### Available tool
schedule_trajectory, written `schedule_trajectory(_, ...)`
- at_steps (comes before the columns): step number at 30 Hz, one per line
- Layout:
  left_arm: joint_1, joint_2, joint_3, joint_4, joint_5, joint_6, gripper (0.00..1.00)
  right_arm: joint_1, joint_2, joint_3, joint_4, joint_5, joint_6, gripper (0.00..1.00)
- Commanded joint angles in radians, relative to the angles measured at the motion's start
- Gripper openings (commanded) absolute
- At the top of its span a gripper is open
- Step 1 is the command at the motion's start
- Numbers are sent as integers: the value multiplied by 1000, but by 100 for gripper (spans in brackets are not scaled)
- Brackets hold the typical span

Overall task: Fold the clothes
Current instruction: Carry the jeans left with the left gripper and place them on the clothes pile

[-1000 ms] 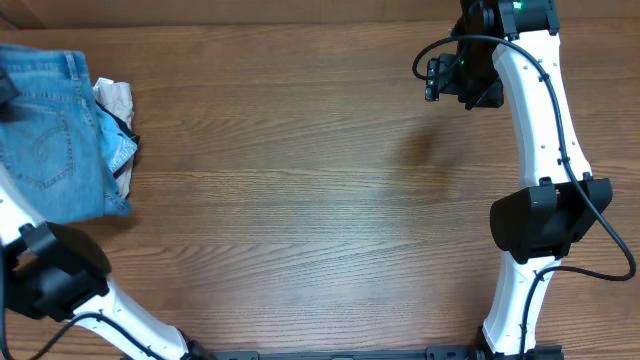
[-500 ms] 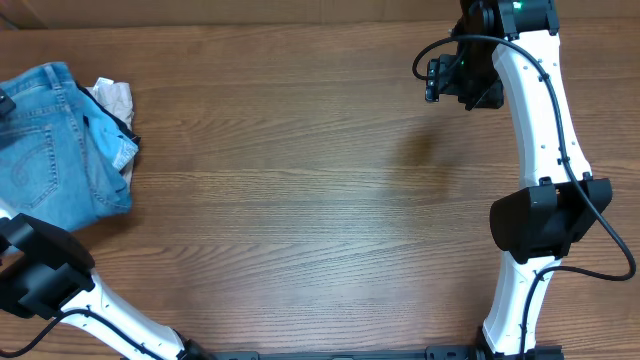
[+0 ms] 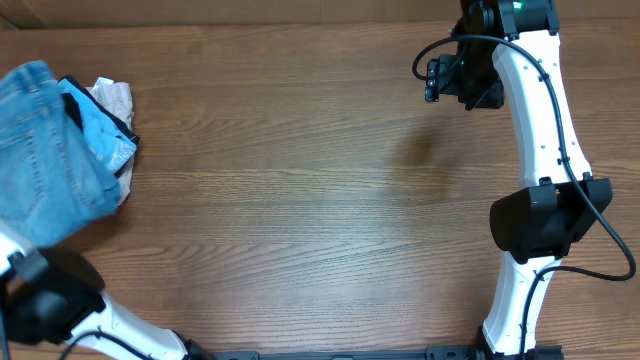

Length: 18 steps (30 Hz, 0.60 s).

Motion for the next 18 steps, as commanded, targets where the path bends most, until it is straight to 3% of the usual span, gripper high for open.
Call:
schedule_trajectory(1, -4, -89, 34, -16, 31, -24, 100, -6, -36, 21, 3, 3, -6, 80)
schedule_trajectory(6, -60, -121, 34, -43, 197, -3, 100, -6, -36, 21, 12, -3, -6, 80)
schedule_trajectory(18, -414, -182, 34, -68, 182, 84, 100, -6, -36, 21, 30, -5, -6, 80)
